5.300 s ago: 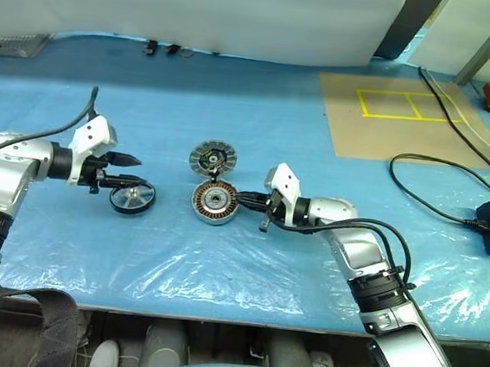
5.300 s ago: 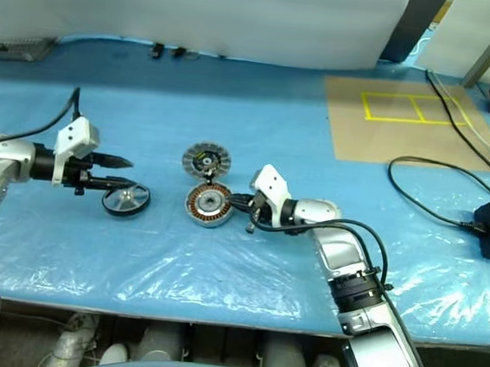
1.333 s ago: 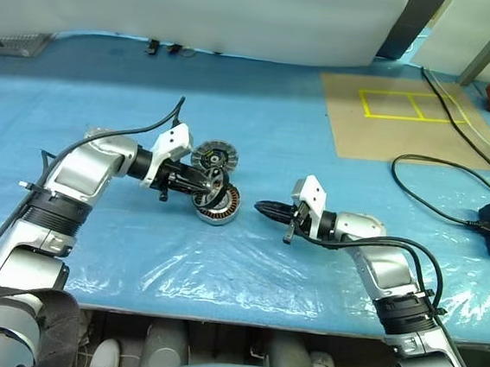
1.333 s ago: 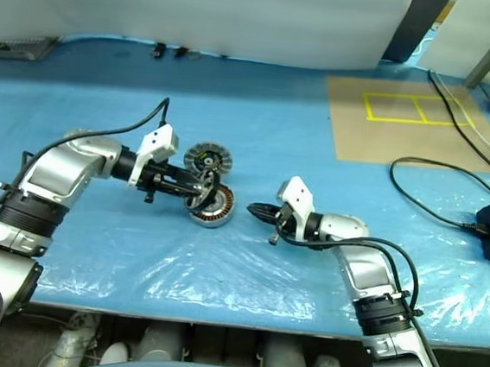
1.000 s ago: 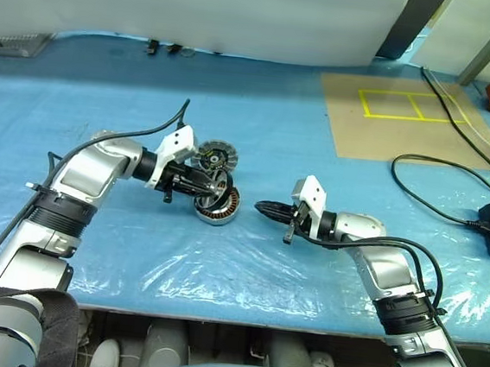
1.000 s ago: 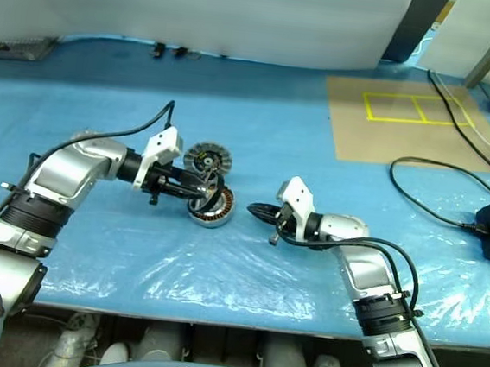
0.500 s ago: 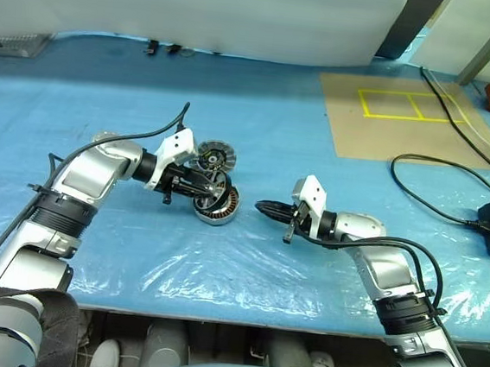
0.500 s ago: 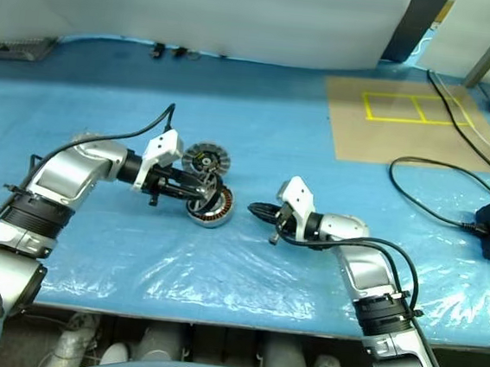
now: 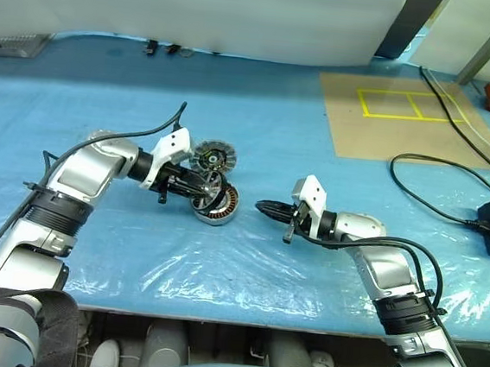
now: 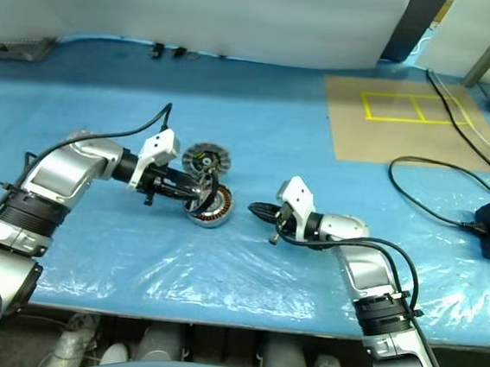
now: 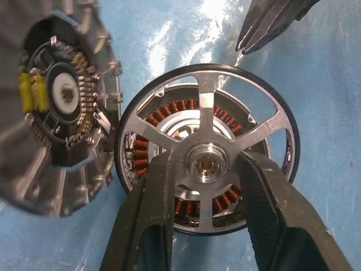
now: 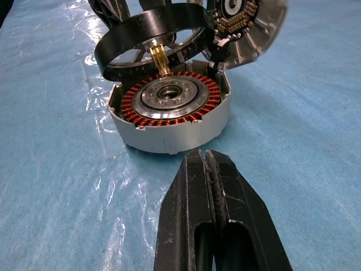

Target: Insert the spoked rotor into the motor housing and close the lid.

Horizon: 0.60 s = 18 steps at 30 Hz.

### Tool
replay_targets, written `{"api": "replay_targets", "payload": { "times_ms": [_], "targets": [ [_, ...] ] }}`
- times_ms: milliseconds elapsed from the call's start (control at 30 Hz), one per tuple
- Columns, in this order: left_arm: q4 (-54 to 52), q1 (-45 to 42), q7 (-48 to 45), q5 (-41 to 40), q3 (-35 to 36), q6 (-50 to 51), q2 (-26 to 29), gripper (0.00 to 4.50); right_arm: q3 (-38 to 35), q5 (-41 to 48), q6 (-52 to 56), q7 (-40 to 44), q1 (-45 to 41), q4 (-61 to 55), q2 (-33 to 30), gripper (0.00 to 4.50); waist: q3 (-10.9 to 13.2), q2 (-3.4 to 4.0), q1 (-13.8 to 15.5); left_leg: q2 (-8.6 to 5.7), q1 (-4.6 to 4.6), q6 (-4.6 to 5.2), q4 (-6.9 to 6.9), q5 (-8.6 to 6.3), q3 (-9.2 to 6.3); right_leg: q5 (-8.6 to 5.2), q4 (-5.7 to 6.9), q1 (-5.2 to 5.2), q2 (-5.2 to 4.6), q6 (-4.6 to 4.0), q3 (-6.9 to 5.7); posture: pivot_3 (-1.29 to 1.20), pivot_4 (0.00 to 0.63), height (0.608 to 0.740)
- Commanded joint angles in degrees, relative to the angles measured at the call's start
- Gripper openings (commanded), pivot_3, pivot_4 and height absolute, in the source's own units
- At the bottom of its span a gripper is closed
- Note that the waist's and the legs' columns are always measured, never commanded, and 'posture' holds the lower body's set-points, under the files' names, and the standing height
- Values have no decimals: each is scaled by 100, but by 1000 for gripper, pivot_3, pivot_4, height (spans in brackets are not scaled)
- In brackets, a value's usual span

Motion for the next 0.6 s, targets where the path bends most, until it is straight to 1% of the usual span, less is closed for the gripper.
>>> {"api": "replay_targets", "payload": {
  "times_ms": [33,333,400,433,533,600],
  "targets": [
    [-187,-36,-100,-51,-7,126,148,1298,-16,8,-129,15,-31,-75,16,0,0,0,-1,0,0,0,0,0,0,0,0,0,0,0,0,0,150,740],
    [-175,0,-74,-8,-59,106,136,1298,-32,-15,-132,20,-32,-82,8,0,0,0,-1,0,0,0,-2,0,0,0,0,0,0,0,0,0,150,740],
    [-137,-35,5,-10,-23,94,79,2010,-30,-29,-142,19,-31,-74,6,0,0,0,-1,0,-1,0,-2,0,0,0,0,0,0,0,0,0,150,740],
    [-114,-60,57,20,-17,55,66,2231,-27,-36,-146,18,-30,-70,7,0,0,1,-1,0,-1,0,-2,0,0,0,0,0,0,0,0,0,150,740],
    [-94,-136,235,-13,127,-7,-6,3187,-15,-53,-151,13,-11,-74,12,0,0,1,12,0,-1,0,-1,0,0,0,-1,0,0,0,0,0,150,740],
    [-175,-169,223,-146,220,104,10,3187,3,-72,-161,14,2,-66,15,0,0,1,16,-1,0,0,0,0,0,0,0,0,0,0,0,0,150,740]
  ]
}}
